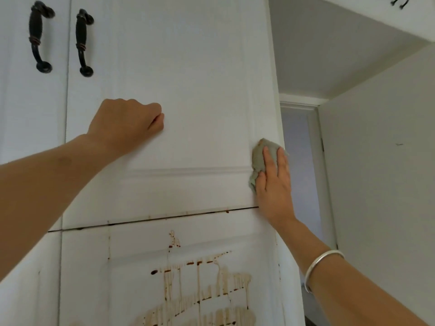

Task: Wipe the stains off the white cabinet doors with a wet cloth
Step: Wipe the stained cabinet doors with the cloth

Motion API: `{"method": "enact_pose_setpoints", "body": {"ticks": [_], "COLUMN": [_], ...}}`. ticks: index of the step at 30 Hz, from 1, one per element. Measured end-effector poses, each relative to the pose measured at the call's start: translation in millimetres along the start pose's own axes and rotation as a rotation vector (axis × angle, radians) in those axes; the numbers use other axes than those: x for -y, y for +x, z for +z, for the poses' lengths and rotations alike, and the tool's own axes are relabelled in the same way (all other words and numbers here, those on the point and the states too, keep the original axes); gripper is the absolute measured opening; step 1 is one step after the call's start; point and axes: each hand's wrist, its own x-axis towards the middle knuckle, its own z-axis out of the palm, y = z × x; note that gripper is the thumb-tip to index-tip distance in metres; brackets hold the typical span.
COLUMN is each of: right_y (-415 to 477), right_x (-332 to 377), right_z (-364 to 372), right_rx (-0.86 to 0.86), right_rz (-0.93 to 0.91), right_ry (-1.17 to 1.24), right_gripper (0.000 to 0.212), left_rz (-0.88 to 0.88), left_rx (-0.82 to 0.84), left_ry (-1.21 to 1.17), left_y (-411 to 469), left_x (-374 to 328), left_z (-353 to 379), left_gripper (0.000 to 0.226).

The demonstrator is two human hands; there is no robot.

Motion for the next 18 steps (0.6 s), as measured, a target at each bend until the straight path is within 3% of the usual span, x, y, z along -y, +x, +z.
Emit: {"method": "enact_pose_setpoints", "body": {"ticks": [3, 6, 9, 13, 15, 18], "right_y": [-9.8, -26.2, -50.2, -37.6, -28.4, -29.9], "right_x": [2.7, 9.4, 12.6, 25.6, 48.9, 89.0], "right_z": [-6.9, -20.2, -40.3, -85.4, -101.2, -107.6], "right_rx": [0.032, 0.198, 0.393, 0.685, 0.796, 0.775], "right_rz": [0.068, 0.126, 0.023, -0.072, 0.105, 0.408], "right_ry": [0.036, -0.113, -0.344, -0.501, -0.210, 0.396], "right_gripper": [0.052, 0.063, 0.072, 0.056, 0.050, 0.039], "left_rz": [0.009, -0.030, -0.104, -0.090, -0.089, -0.232], "left_rx": [0.026, 0.055, 0.165, 0.266, 0.299, 0.458], "left_ry": [-0.009, -0.038, -0.089, -0.201, -0.332, -0.827], "left_y": [-11.0, -15.8, -26.0, -51.1, -65.9, -83.2], "left_x": [-5.1, -9.2, -21.2, -46.9, -60.4, -79.4], "left_z": [-2.5, -3.5, -7.6, -18.6, -26.2, -38.6], "left_gripper": [0.032, 0.030, 0.035, 0.038, 0.038, 0.026]}}
